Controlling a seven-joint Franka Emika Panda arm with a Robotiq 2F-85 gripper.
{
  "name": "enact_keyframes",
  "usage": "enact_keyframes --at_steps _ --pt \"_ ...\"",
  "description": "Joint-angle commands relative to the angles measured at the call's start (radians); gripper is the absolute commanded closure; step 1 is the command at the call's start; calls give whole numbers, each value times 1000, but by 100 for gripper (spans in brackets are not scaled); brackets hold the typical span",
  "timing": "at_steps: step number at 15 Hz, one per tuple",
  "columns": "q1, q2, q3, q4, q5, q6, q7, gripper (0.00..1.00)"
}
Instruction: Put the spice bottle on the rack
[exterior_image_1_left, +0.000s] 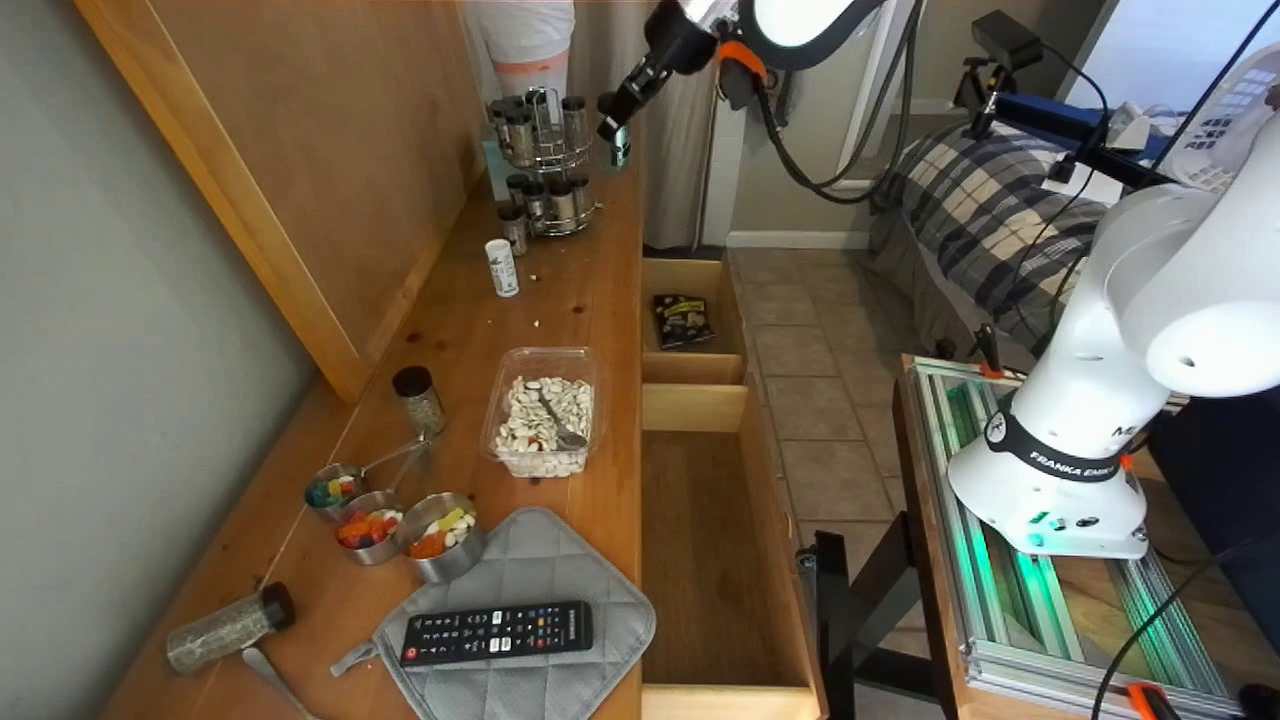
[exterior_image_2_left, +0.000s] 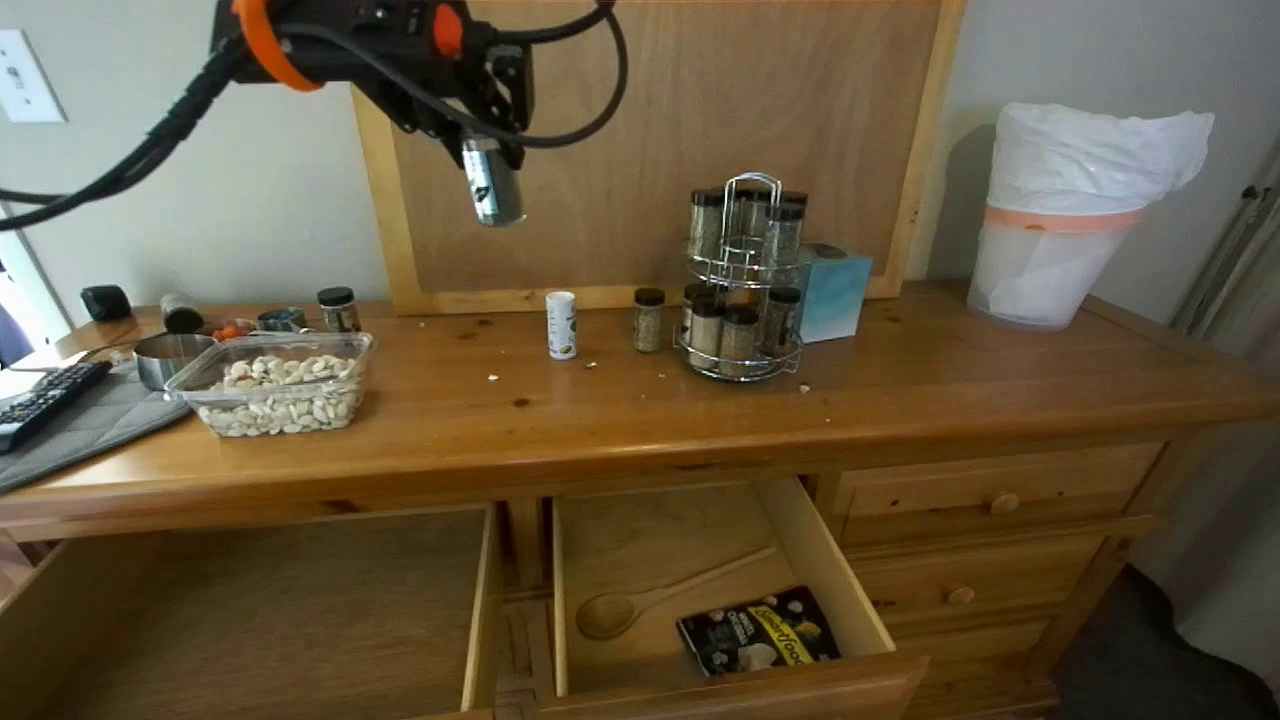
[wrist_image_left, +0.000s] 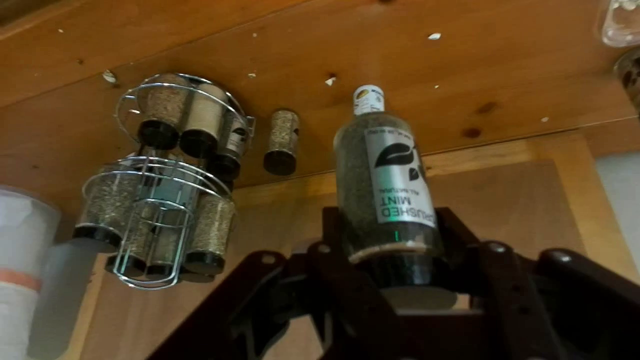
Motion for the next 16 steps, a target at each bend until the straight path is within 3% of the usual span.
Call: enact_keyframes --at_steps 1,8,9,10,16 --pt "-37 127 -27 159 -48 -35 76 77" --pt "-73 294 -96 378 -12 -82 148 77" --pt "-65 241 -92 297 -22 -61 114 77" --pt "-67 254 -97 312 -22 -61 115 52" --pt "-64 256 -95 306 -22 -61 114 52"
